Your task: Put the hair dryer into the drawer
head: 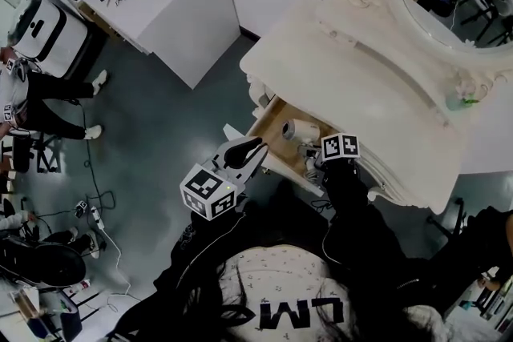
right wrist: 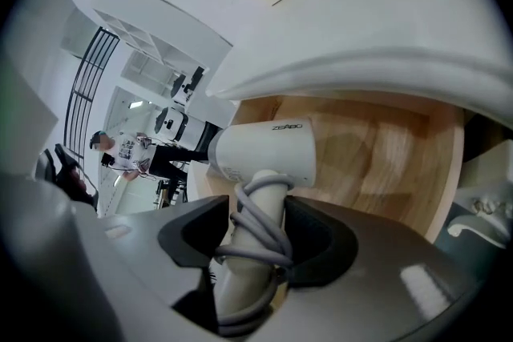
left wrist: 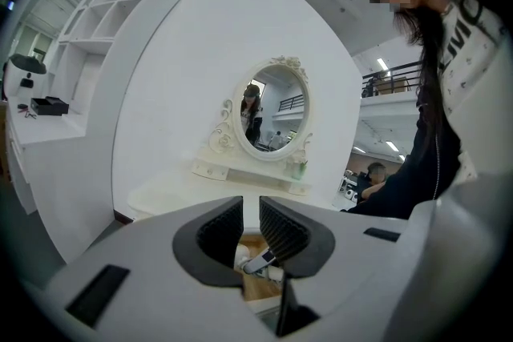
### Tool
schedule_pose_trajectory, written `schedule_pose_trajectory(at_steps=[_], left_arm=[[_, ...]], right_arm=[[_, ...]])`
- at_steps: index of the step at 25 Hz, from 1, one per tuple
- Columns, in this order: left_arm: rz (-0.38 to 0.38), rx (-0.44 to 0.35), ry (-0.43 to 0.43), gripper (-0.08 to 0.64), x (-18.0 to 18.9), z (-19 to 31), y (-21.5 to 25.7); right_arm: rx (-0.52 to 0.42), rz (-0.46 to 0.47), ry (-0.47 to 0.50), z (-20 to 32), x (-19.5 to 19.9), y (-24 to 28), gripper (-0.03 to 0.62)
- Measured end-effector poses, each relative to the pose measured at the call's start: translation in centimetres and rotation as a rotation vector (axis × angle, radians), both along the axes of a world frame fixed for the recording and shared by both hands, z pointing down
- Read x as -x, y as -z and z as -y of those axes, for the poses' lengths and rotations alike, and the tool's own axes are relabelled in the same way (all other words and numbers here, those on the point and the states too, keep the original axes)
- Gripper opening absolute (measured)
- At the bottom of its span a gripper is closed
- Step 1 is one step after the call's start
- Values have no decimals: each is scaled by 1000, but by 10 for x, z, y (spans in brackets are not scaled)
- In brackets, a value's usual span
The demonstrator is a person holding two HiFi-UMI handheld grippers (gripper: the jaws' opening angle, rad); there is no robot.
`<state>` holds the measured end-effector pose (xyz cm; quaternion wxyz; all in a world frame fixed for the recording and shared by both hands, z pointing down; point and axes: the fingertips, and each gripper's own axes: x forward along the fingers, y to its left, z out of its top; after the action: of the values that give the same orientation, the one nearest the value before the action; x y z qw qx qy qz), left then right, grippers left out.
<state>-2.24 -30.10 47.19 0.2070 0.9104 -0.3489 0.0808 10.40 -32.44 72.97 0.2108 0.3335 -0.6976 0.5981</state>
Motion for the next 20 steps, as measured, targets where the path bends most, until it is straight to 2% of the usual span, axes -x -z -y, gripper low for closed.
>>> schedule_pose_trajectory(at_steps=[7,20], left_arm=[[2,8,8,55,2,5,-2],[12,33,46,55,19,7,-8]], right_arm=[[47,-57,-8,0,0,-25,229],[-47,-152,4,22,9,-44,229]])
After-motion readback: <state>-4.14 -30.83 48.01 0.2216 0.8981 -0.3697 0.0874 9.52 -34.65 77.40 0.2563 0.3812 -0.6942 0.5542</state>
